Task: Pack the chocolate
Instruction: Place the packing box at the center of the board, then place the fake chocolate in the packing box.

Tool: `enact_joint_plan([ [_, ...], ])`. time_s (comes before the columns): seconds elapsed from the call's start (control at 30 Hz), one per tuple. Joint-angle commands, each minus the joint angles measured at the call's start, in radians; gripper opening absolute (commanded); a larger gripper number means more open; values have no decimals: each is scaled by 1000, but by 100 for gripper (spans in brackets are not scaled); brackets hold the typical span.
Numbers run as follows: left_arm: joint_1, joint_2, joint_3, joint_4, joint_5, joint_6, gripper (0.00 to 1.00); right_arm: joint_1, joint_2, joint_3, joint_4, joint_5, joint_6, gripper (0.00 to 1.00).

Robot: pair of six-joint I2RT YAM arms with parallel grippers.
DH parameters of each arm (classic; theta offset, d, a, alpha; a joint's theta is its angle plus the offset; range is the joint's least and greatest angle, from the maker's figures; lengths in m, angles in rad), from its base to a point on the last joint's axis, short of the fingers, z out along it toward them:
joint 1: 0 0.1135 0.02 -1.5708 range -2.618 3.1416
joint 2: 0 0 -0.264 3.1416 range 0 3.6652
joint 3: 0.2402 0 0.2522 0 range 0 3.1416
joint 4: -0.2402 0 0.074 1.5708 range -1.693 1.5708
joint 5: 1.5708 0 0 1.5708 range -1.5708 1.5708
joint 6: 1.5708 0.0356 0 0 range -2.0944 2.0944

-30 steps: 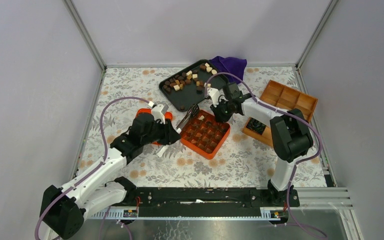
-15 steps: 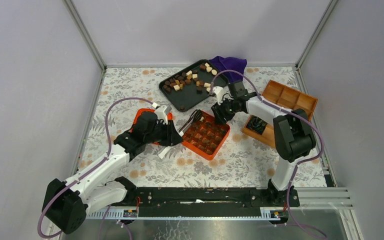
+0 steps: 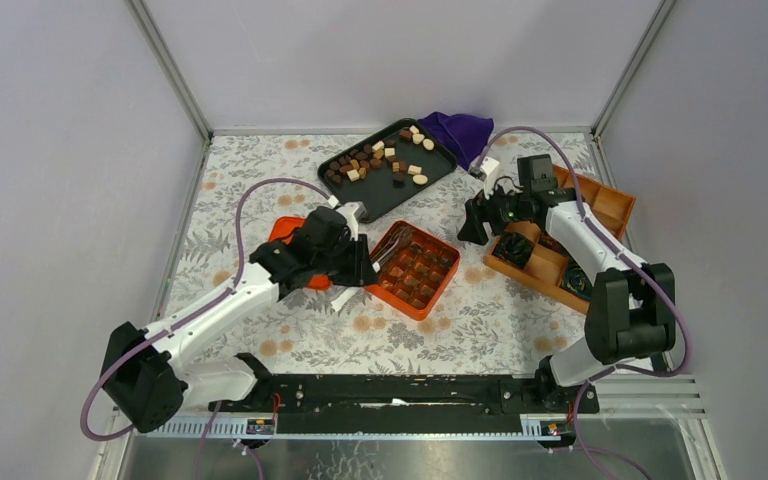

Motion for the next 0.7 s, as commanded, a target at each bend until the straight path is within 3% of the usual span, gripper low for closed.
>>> enact_joint_plan([
  [0.0, -40, 38, 91, -72, -92, 16, 0, -25, 8, -13, 17, -90, 8, 76],
  [0.43, -105, 94, 137, -99, -175, -3, 0, -32, 28, -9, 27, -117, 33, 77],
  [0.67, -124, 123, 156, -101, -192, -1, 12, -32, 16, -24, 34, -116, 34, 78],
])
